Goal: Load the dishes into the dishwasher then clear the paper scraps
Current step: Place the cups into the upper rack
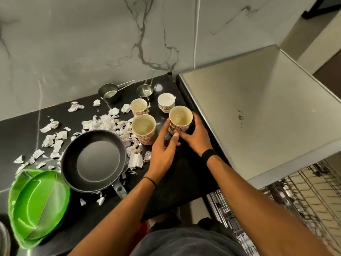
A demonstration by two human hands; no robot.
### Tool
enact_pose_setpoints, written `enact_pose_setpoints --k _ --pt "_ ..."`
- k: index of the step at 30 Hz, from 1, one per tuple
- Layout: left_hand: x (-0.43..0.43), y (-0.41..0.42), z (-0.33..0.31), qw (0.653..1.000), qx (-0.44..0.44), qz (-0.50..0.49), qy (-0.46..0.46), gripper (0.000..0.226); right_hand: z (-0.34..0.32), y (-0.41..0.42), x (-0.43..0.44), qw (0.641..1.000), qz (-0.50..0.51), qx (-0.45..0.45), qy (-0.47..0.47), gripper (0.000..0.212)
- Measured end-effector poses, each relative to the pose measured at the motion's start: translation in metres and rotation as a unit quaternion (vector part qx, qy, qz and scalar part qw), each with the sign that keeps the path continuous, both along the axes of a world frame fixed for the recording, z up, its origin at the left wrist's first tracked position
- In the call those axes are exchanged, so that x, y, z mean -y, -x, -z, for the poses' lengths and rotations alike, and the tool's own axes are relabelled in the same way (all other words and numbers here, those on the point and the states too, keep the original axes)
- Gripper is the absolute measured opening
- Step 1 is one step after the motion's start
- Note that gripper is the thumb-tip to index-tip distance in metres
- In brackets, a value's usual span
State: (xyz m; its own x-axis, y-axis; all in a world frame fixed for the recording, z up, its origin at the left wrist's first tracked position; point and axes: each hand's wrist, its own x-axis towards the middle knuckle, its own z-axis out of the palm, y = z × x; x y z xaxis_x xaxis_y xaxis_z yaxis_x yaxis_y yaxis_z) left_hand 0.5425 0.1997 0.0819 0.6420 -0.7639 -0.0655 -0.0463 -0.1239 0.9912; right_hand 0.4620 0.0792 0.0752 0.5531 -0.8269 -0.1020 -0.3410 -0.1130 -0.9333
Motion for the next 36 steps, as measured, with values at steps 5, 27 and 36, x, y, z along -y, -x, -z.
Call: enact_pose_setpoints --k 5,27,36 --pt "0.028 0.036 -0.004 0.995 0.06 0.08 0.015 0.052 -0.011 0.059 0.012 0.995 0.095 0.019 0.02 0.085" --pt "0.1 0.364 0.031 0.887 0.091 0.449 -0.066 0.071 0.018 0.457 -0.023 0.92 0.365 0.083 -0.117 0.076" --pt "0.062 0.408 0.091 0.914 0.068 0.355 -0.184 0.057 0.092 0.477 -0.038 0.887 0.361 0.093 -0.273 0.042"
